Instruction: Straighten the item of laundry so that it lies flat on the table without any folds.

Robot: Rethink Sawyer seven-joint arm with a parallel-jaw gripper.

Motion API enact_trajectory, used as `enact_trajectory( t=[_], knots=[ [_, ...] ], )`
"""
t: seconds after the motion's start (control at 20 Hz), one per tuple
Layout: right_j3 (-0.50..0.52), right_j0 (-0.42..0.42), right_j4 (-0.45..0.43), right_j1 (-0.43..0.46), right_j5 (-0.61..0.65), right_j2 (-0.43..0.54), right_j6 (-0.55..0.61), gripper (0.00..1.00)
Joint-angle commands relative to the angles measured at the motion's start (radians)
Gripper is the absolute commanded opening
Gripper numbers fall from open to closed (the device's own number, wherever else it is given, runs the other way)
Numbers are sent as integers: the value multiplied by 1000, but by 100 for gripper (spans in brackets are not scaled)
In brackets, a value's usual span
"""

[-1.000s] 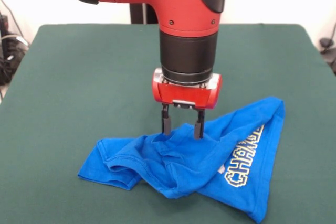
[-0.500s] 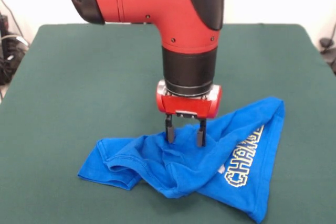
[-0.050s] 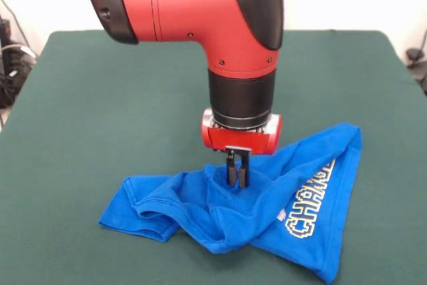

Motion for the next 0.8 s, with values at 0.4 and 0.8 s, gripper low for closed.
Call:
enact_trajectory(
  t=[0.4, 0.8],
  knots=[
    [81, 42, -20, -14, -46, 7, 21, 0],
    [151, 31, 42, -174, 83, 17, 8, 0]
  ],
)
